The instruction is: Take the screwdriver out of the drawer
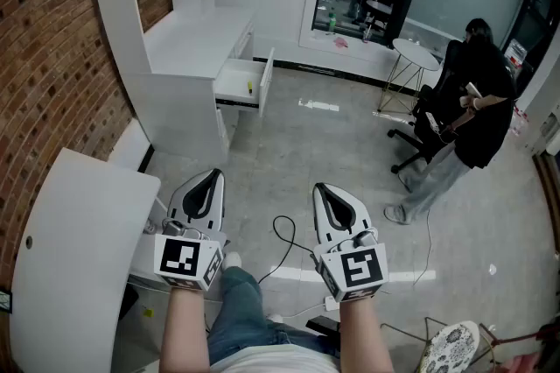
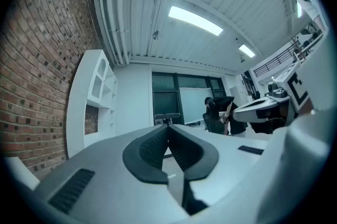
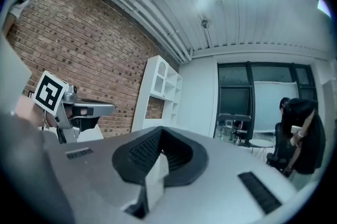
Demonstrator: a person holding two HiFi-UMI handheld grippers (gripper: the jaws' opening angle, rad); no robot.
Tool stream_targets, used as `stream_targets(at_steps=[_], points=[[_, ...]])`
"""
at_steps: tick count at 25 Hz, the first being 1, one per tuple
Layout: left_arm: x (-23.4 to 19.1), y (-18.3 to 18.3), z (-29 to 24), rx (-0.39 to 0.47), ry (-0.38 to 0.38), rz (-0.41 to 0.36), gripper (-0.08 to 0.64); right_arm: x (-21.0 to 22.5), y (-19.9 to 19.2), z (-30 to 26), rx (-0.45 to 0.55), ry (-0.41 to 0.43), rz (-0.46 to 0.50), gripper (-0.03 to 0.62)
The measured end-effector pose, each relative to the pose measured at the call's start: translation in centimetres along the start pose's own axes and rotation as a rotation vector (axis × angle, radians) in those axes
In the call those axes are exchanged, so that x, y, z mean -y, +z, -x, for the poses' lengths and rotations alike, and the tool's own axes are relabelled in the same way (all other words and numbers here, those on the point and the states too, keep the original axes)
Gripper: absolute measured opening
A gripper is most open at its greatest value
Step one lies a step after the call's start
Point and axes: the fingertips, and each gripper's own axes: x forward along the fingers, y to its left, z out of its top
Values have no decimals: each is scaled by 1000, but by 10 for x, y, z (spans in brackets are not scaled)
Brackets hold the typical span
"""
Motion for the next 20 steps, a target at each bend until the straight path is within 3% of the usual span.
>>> stream_targets(at_steps=[9, 16, 20], points=[[-47, -21, -71, 0, 12, 3, 12, 25, -16, -83, -13, 18, 25, 11], [-110, -42, -176, -13, -2, 14, 13, 53, -23, -201, -31, 60, 58, 11], [-146, -55, -243, -35, -25, 9, 13, 76, -24, -274, -44, 52, 19, 11]])
